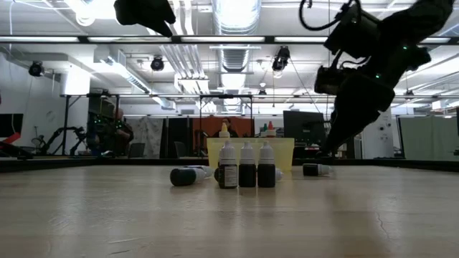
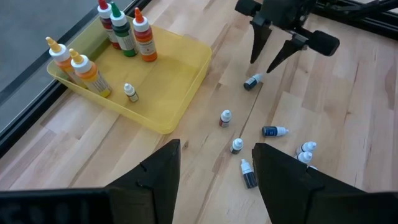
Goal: Pick & Place food coloring
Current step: Put the top small black food coloring bottle into the yellow bin
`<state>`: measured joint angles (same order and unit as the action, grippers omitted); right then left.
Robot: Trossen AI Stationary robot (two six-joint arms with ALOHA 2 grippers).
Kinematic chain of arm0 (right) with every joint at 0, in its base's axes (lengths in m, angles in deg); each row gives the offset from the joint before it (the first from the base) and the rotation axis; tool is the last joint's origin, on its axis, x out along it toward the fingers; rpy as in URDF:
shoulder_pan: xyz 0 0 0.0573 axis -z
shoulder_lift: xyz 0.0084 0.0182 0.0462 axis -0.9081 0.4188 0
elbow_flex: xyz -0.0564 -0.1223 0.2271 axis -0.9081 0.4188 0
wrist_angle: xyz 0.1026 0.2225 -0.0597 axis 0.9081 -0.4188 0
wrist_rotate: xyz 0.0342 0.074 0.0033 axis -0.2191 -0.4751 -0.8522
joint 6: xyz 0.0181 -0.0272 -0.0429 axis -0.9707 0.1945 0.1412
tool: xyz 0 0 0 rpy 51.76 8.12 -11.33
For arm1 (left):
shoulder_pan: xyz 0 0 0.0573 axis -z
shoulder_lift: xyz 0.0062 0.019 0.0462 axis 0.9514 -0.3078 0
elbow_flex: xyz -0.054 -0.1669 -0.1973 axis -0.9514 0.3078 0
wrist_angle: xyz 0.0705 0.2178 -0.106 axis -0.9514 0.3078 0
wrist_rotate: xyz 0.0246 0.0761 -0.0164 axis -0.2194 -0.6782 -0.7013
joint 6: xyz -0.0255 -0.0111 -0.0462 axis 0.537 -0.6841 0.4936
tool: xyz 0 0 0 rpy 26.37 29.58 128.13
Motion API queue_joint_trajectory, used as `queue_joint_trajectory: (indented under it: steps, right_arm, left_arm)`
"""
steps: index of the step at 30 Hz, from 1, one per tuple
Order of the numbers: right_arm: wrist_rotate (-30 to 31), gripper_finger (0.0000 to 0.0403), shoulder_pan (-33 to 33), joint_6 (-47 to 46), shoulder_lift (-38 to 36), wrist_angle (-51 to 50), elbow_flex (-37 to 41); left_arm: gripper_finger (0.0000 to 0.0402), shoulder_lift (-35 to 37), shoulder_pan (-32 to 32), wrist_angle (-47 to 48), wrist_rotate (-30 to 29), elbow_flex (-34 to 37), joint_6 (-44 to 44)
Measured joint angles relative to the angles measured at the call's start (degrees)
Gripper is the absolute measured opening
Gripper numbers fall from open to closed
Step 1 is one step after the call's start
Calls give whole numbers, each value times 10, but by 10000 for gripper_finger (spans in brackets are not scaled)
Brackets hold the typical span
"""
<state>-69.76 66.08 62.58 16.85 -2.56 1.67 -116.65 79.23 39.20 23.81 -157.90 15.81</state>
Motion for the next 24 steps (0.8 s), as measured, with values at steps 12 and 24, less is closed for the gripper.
queue_joint_trajectory:
  steps: [12,24]
  right_arm:
    - [17,171,-1,-23,-38,170,119]
    - [16,171,-7,37,-37,225,166]
  left_arm:
    - [172,0,0,0,0,0,1]
    - [172,0,0,0,0,0,1]
